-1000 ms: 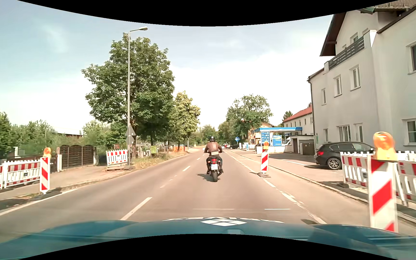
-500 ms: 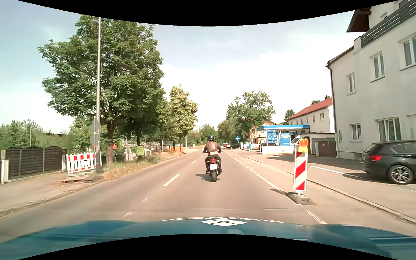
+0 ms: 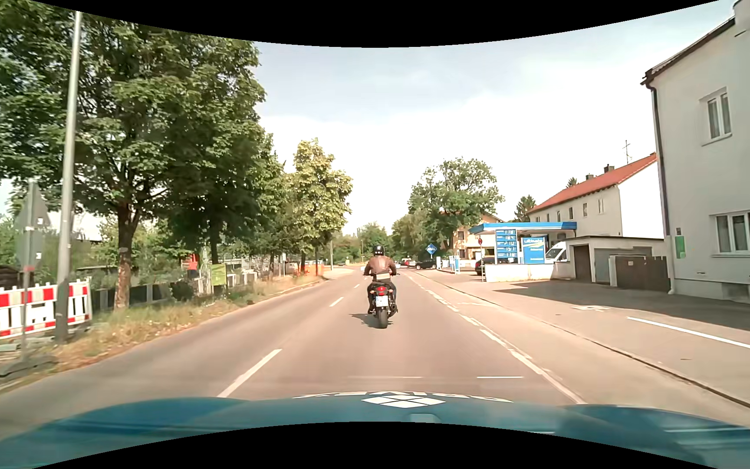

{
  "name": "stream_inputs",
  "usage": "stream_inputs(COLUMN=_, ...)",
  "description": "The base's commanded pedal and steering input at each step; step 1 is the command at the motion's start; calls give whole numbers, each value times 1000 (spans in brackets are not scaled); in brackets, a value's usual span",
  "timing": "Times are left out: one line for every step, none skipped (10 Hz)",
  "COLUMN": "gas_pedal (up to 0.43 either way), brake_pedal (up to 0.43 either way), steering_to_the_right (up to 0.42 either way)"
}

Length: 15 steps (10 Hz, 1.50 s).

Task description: Follow the waypoints while adhering to traffic rules and regulations

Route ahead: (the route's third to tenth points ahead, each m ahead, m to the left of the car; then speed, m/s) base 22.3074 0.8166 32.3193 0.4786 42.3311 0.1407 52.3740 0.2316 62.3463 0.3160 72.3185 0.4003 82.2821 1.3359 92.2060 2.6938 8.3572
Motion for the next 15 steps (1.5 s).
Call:
stream_inputs(gas_pedal=0, brake_pedal=0, steering_to_the_right=0)
stream_inputs(gas_pedal=0, brake_pedal=0, steering_to_the_right=1)
stream_inputs(gas_pedal=0, brake_pedal=0, steering_to_the_right=1)
stream_inputs(gas_pedal=0, brake_pedal=0, steering_to_the_right=1)
stream_inputs(gas_pedal=0, brake_pedal=0, steering_to_the_right=0)
stream_inputs(gas_pedal=0, brake_pedal=0, steering_to_the_right=1)
stream_inputs(gas_pedal=0, brake_pedal=0, steering_to_the_right=0)
stream_inputs(gas_pedal=0, brake_pedal=0, steering_to_the_right=0)
stream_inputs(gas_pedal=0, brake_pedal=0, steering_to_the_right=0)
stream_inputs(gas_pedal=0, brake_pedal=0, steering_to_the_right=0)
stream_inputs(gas_pedal=0, brake_pedal=0, steering_to_the_right=0)
stream_inputs(gas_pedal=8, brake_pedal=0, steering_to_the_right=0)
stream_inputs(gas_pedal=8, brake_pedal=0, steering_to_the_right=0)
stream_inputs(gas_pedal=8, brake_pedal=0, steering_to_the_right=0)
stream_inputs(gas_pedal=0, brake_pedal=0, steering_to_the_right=0)
